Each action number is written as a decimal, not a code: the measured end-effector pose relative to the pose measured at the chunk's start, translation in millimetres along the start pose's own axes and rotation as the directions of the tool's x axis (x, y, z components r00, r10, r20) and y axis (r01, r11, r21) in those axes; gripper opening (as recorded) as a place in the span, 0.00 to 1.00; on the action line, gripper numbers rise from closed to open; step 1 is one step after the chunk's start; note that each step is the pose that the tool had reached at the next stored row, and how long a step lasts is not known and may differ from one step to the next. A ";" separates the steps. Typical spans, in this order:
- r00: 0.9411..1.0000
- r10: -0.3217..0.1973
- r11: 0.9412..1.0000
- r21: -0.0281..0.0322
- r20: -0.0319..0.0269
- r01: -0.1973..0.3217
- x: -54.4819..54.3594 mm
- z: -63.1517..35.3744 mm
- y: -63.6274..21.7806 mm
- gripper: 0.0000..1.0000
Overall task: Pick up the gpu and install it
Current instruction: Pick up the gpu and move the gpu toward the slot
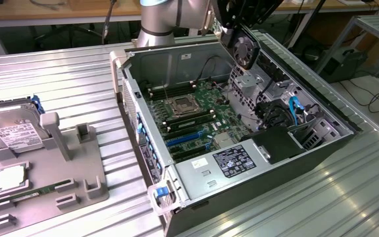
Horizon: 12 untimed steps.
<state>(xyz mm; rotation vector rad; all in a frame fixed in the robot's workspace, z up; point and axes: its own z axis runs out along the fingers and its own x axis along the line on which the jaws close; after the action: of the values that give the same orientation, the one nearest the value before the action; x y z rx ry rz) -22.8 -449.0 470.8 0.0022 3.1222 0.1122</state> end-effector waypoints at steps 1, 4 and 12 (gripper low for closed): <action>1.000 0.000 1.000 0.000 0.000 0.000 -2.0 0.5 -0.1 0.27; 1.000 0.000 1.000 0.001 0.000 0.000 -2.2 0.5 0.0 0.27; 1.000 0.000 1.000 0.000 0.000 0.000 -2.2 0.5 0.0 0.27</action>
<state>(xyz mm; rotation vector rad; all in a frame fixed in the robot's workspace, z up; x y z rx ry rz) -20.6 -449.0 470.3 0.0022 3.1222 0.1115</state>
